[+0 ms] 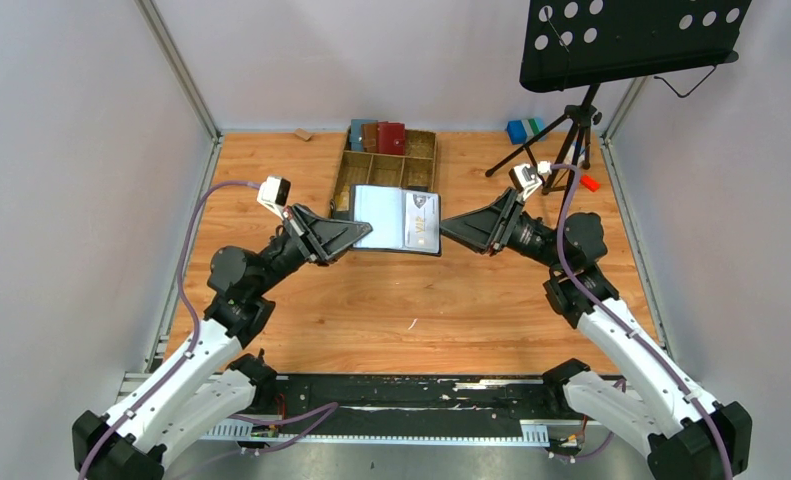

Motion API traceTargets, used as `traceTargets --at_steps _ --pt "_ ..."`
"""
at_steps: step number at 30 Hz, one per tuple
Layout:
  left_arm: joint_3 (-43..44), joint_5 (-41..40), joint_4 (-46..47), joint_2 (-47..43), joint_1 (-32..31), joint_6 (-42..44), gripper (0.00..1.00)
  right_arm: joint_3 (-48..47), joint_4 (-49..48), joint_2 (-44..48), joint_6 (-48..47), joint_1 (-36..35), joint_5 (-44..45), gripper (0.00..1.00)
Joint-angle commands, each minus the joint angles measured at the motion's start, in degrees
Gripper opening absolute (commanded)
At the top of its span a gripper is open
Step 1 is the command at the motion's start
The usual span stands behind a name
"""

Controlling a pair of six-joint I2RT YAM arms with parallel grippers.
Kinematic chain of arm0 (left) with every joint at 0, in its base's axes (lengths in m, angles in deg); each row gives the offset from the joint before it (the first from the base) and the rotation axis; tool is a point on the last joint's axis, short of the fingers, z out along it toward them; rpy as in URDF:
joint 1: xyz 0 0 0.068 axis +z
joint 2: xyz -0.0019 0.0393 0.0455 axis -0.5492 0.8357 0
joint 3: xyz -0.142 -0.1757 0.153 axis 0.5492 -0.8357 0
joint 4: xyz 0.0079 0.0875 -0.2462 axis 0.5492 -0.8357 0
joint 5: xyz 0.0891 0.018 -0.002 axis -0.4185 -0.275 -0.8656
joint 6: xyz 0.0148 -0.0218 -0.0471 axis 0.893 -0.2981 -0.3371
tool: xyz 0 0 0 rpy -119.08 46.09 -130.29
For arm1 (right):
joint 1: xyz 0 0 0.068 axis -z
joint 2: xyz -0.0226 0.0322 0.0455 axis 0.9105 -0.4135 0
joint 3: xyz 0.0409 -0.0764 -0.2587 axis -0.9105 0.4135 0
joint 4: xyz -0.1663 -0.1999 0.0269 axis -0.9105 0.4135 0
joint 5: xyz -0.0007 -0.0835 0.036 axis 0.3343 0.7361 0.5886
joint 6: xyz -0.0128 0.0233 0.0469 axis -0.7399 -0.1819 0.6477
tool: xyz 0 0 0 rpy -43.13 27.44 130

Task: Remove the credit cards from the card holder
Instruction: Remove the credit card from the card holder.

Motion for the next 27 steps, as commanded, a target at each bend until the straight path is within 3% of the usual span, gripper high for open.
traceTargets --at_steps 1,8,11,16,21,27 --pt "0.81 -0.47 5.78 0.77 0.24 -2.16 0.0 -2.87 -5.7 -1.26 4.44 -0.2 -2.38 0.49" --pt "1.66 -0.03 7.08 1.99 0.24 -2.66 0.0 -4.35 -3.62 -2.03 3.49 -0.2 -2.52 0.46" --pt "2.07 0.5 8.22 2.89 0.24 -2.95 0.0 -6.2 1.13 -2.57 1.23 -0.14 -2.68 0.72" --pt "2.9 1.25 9.15 3.81 0.24 -3.28 0.0 -5.45 1.18 -2.87 1.13 -0.14 -1.68 0.75" --pt "2.65 1.27 9.29 3.77 0.24 -3.02 0.0 -4.95 0.37 -3.64 1.68 -0.14 -1.58 0.61" --pt "1.01 0.66 10.04 3.07 0.24 -3.26 0.0 -3.81 -3.38 -3.63 4.27 -0.18 -1.5 0.37"
